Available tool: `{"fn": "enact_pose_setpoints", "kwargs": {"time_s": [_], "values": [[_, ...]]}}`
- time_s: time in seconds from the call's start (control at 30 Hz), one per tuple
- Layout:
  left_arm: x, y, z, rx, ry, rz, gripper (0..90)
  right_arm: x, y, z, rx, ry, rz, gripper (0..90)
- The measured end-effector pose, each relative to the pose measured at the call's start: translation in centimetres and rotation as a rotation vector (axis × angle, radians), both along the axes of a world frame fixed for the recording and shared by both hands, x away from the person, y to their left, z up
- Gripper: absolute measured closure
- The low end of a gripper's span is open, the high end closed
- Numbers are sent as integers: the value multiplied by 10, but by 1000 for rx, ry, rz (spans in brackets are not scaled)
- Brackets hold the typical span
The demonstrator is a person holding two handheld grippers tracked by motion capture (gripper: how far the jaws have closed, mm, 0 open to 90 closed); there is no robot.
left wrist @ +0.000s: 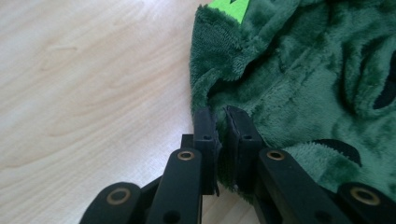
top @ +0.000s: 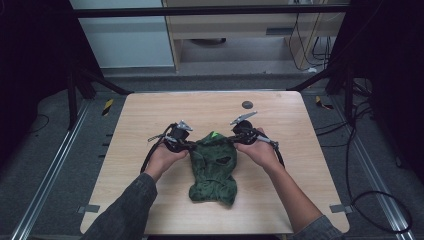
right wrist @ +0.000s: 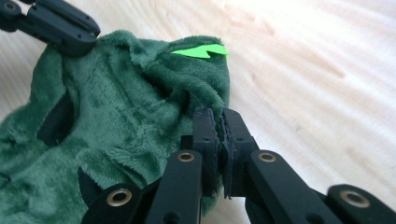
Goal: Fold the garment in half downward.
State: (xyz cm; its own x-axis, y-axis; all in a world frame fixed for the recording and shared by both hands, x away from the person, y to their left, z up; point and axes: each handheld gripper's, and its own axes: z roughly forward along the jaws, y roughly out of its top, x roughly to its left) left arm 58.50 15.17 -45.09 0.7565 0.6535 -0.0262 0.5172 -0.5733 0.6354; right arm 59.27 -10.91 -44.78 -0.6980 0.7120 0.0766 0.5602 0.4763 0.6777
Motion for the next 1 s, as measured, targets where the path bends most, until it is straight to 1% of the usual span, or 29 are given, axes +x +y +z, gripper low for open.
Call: {"fn": "enact_pose_setpoints", "kwargs": {"time_s": [0.03,0.07,0.1,0.13,0.17,0.2,0.27,0.3,0.37,0.43,0.57,0.67,0.7,0.83,0.87,1.0], "values": [[2,1,4,0,-6,4,831,3,0,5,15,-3,-9,861],[2,1,4,0,-6,4,831,3,0,5,15,-3,-9,861],[4,2,8,-3,-14,9,831,5,1,9,15,-12,-11,861],[4,2,8,-3,-14,9,831,5,1,9,15,-12,-11,861],[6,2,12,-5,-22,15,831,7,2,13,12,-26,-8,861],[6,2,12,-5,-22,15,830,7,2,13,12,-26,-8,861],[7,2,17,4,-31,15,830,8,2,18,17,-27,-14,861],[8,1,20,7,-38,14,830,10,3,21,15,-43,-8,860],[9,1,22,5,-46,18,830,10,4,23,17,-41,-14,861],[10,1,25,10,-51,18,828,11,5,28,14,-57,-7,861],[13,0,30,13,-61,22,828,12,6,31,6,-61,-7,860],[14,0,34,6,-73,28,828,14,6,35,3,-69,-7,860],[14,-1,35,5,-74,32,827,15,6,37,4,-77,-7,860],[17,-1,39,16,-79,29,826,15,7,42,-4,-81,-9,861],[17,-2,40,9,-83,33,827,16,7,43,-4,-87,-9,860],[18,-2,44,11,-89,35,826,16,8,46,-8,-91,-4,860]]}}
